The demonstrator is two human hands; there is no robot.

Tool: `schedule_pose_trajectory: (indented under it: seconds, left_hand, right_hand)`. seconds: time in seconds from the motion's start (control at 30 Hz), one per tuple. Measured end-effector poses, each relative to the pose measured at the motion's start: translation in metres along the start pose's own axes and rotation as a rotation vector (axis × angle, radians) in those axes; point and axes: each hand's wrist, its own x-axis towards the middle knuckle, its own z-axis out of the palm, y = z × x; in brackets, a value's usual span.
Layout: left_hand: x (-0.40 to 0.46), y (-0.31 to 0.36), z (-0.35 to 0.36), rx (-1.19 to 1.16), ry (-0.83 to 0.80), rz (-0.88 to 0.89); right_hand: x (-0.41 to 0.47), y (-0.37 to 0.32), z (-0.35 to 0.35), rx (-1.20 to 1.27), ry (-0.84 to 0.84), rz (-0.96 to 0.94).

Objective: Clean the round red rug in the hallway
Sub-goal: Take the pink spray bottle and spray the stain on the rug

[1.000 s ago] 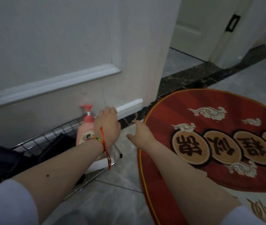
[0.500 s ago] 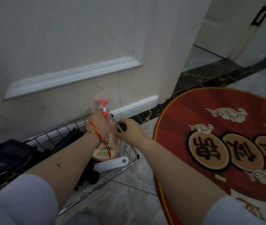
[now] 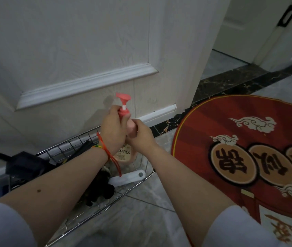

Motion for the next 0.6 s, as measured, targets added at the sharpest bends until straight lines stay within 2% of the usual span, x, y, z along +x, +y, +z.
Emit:
schedule_pose_trajectory:
  seconds: [0.13,0.33,0.43,0.6]
  left_hand:
    - [0.017,0.028,0.008,-0.103,-0.011,0.051]
    - [0.017,0.077,0.043,-0.258,-0.044,0.067]
    - [0.006,0.096,0.066,-0.344,-0.092,0.058]
    - [-0.018,0.125,0.116,-0.409,-0.317,-0.022]
  right_hand:
    - [0.001,-0.004,-0.016,0.121,0.156,0.002]
    - [-0.015,0.007,-0.066,0.177,0.358,0.001]
    - [-0.029,0.023,-0.093,0.056,0.446,0.005]
    - [-0.057,0.062,-0.141,-0.216,0.507,0.123]
